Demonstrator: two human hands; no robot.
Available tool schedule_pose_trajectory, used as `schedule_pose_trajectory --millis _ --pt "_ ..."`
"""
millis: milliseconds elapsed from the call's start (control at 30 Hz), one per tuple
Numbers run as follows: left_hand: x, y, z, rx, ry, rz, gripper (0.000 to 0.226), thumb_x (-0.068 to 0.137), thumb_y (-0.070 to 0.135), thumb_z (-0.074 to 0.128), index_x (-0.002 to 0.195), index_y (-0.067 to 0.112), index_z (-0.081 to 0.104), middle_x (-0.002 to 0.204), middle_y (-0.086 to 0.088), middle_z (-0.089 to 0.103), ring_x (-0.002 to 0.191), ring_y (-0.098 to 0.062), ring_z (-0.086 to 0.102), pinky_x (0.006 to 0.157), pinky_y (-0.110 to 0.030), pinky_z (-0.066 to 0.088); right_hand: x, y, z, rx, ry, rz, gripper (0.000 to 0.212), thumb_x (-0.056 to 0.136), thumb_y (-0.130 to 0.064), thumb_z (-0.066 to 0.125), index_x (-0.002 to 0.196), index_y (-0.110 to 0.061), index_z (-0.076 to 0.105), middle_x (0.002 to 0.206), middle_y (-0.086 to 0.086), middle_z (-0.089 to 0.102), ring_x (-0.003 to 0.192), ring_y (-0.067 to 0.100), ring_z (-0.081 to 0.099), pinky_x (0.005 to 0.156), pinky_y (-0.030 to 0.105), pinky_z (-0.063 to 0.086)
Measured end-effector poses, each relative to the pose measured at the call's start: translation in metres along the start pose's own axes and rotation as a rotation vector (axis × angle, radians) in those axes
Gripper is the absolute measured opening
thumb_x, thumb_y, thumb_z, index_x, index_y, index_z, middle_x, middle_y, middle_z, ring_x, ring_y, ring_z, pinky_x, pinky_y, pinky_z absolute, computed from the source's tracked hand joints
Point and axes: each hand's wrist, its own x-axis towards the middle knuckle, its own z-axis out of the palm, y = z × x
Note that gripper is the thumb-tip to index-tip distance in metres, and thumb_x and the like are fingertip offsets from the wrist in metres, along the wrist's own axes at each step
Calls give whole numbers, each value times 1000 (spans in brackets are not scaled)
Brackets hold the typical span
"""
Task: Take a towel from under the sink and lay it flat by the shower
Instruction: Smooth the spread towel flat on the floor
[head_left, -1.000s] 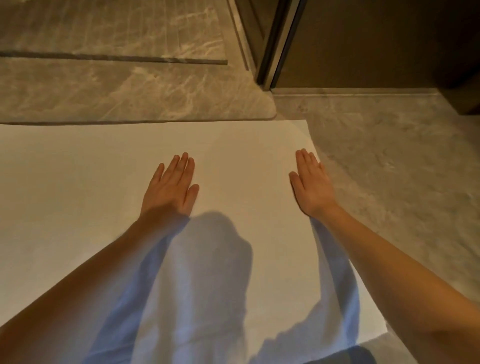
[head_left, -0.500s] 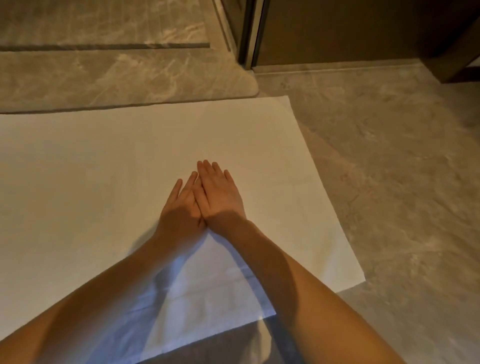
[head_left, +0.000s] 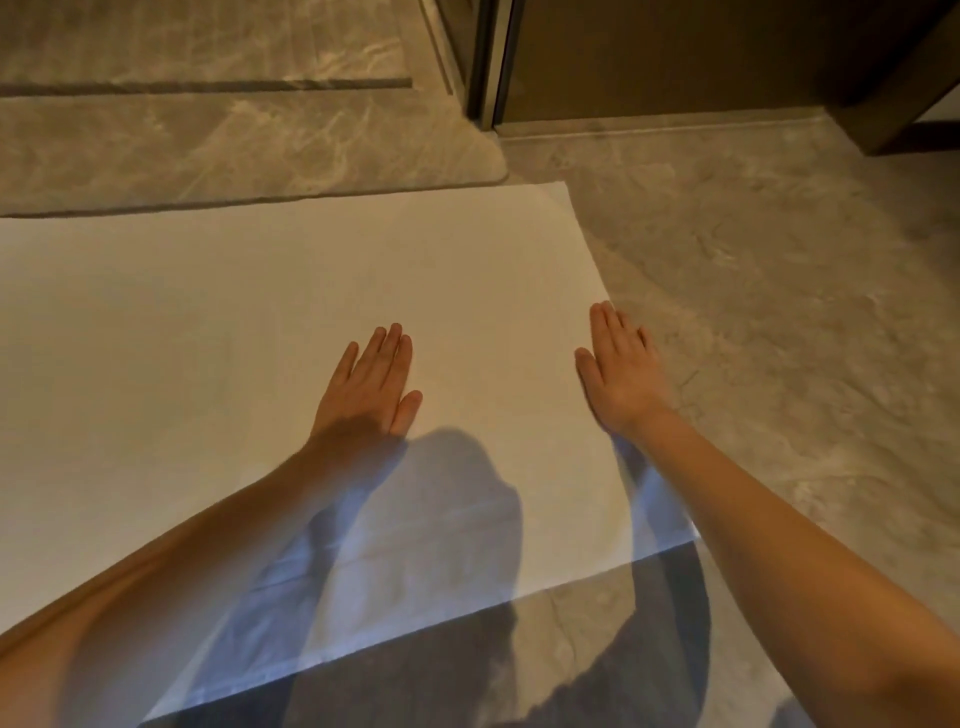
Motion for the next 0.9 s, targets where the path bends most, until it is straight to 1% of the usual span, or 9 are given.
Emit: schedule_pose_trajectory --millis 100,233,333,467,567,667,733,800,900 --pt "-20 26 -5 9 35 119 62 97 32 25 147 -3 36 157 -21 29 146 -33 26 120 -48 17 -30 -59 4 121 78 10 66 100 -41 16 156 -6 14 163 11 13 151 26 9 122 39 3" --pt "-61 66 8 12 -24 200 59 99 29 26 142 -7 43 150 -25 39 141 -37 35 115 -54 29 -88 -130 28 277 -43 -159 62 101 -40 14 155 -12 19 163 6 18 151 21 8 123 40 7" --pt "-72 63 15 11 -42 150 62 99 33 24 149 -4 31 157 -21 27 147 -31 25 119 -50 22 -105 -102 30 253 -13 -146 59 103 -40 22 156 -14 19 163 4 19 151 20 9 123 35 4" --pt "-74 57 24 -33 -60 166 64 100 35 22 154 0 17 163 -15 14 151 -24 11 121 -46 15 -119 -26 30 116 -19 -31 62 103 -45 15 157 -19 5 164 -2 4 151 15 -1 121 27 -8" --pt "-74 56 26 -33 -56 179 64 101 36 20 154 0 14 163 -14 11 151 -23 8 121 -46 13 -129 17 23 51 -36 72 65 101 -47 14 157 -16 5 164 1 7 151 18 2 123 35 -1" --pt "-75 60 20 -51 -63 163 64 100 35 21 153 0 17 163 -15 13 150 -25 12 121 -46 14 -132 23 14 36 -38 112 66 100 -45 14 157 -12 5 165 6 8 151 20 4 123 40 3" --pt "-74 61 11 -39 -72 158 64 100 35 19 153 0 18 162 -15 14 150 -26 13 121 -45 12 -129 -5 8 107 39 154 64 101 -39 17 156 -8 11 164 9 12 151 23 6 123 39 3" --pt "-70 59 2 -15 -21 133 62 100 33 22 151 -2 25 160 -19 21 149 -30 19 121 -47 15 -119 -53 6 289 139 164 60 102 -34 20 155 -7 16 163 9 15 151 20 7 123 32 -1" --pt "-68 44 -10 -18 6 -14 59 100 30 25 149 -3 32 157 -21 27 147 -33 22 120 -50 18 -93 -144 10 426 121 0 58 101 -28 28 154 -7 22 162 10 19 151 21 9 122 31 0"
